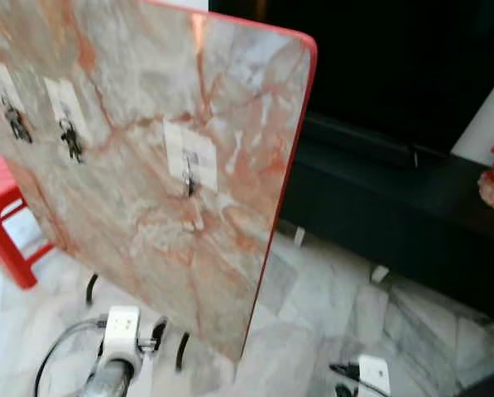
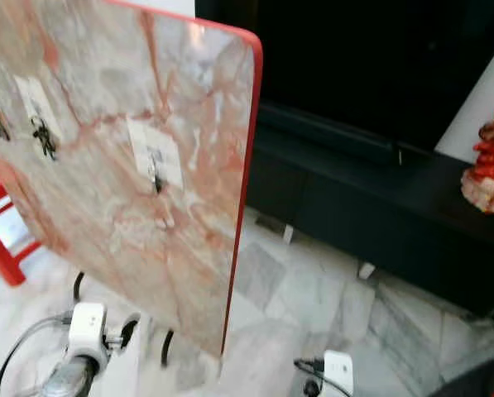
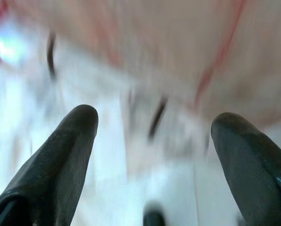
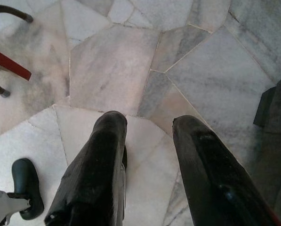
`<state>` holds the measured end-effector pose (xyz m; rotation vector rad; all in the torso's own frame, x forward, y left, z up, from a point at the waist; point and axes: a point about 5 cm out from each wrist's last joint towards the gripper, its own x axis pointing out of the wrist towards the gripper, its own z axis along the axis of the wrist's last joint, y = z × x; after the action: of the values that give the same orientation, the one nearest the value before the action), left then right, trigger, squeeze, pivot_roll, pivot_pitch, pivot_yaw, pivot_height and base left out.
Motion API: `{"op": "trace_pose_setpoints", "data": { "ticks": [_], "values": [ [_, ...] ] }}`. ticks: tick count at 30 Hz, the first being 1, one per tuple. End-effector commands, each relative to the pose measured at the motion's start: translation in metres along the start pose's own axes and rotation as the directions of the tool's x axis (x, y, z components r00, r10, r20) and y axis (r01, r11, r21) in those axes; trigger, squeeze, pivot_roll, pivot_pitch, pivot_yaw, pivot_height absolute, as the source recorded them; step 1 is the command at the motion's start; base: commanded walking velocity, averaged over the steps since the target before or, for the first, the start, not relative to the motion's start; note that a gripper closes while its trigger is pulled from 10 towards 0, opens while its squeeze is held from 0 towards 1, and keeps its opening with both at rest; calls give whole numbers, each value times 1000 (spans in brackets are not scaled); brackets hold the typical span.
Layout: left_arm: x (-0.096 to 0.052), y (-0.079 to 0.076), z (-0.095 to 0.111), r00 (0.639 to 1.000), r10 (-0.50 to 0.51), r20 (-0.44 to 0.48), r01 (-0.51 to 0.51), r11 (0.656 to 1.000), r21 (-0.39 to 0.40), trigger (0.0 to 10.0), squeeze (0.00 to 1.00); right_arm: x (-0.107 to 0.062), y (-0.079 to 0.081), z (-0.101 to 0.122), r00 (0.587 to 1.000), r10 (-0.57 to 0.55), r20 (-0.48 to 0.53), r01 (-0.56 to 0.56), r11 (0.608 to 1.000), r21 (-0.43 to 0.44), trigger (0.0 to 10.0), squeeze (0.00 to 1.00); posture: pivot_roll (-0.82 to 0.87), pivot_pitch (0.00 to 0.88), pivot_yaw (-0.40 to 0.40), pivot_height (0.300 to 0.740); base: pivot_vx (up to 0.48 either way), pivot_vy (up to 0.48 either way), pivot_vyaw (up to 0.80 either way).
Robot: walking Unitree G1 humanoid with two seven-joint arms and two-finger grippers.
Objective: Hang keys on a hook
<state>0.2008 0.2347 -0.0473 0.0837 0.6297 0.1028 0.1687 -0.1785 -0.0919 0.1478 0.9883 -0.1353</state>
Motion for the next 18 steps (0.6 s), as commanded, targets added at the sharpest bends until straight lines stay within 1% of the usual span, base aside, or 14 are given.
{"op": "trace_pose_setpoints", "data": {
  "ticks": [1,4,5,6,10,11,13,17,18],
  "values": [
    [-2,-3,-11,999,3,-53,-3,1000,-8,10000,0,0,-2,0,1000,-8,-7,8,1000,-6,10000,0,64,0,-117,740,0,0,0],
    [-10,-2,-37,985,10,-172,-16,999,-39,10000,0,0,-3,-1,1000,-9,-9,9,1000,-8,10000,0,61,0,-117,740,0,0,0],
    [-14,-4,-50,973,8,-231,-16,999,-32,10000,0,0,-3,-1,1000,-10,-11,10,1000,-11,10000,0,65,0,-122,740,0,0,0],
    [-15,-5,-53,969,8,-247,-14,1000,-22,10000,0,0,-3,-1,1000,-10,-12,10,1000,-12,10000,0,61,0,-121,740,0,0,0],
    [-17,-5,-59,959,26,-281,-30,1000,-10,10000,0,0,-3,-1,1000,-12,-10,12,1000,-7,10000,0,59,0,-116,740,0,0,0],
    [-16,-6,-58,959,26,-281,-29,1000,-8,10000,0,0,-3,-1,1000,-14,-9,14,1000,-8,10000,0,59,0,-116,740,0,0,0],
    [-14,-8,-55,961,22,-277,-32,999,-29,10000,0,0,-2,-1,1000,-16,-6,16,1000,-1,10000,0,64,0,-109,740,0,0,0],
    [-13,-9,-54,959,10,-283,-18,1000,-25,10000,0,0,-1,-1,1000,-10,-4,10,1000,0,10000,0,64,0,-106,740,0,0,0],
    [-13,-8,-55,958,17,-286,-26,999,-30,10000,0,0,0,-1,1000,-8,-6,8,1000,0,10000,0,62,0,-102,740,0,255,0]
  ]
}}
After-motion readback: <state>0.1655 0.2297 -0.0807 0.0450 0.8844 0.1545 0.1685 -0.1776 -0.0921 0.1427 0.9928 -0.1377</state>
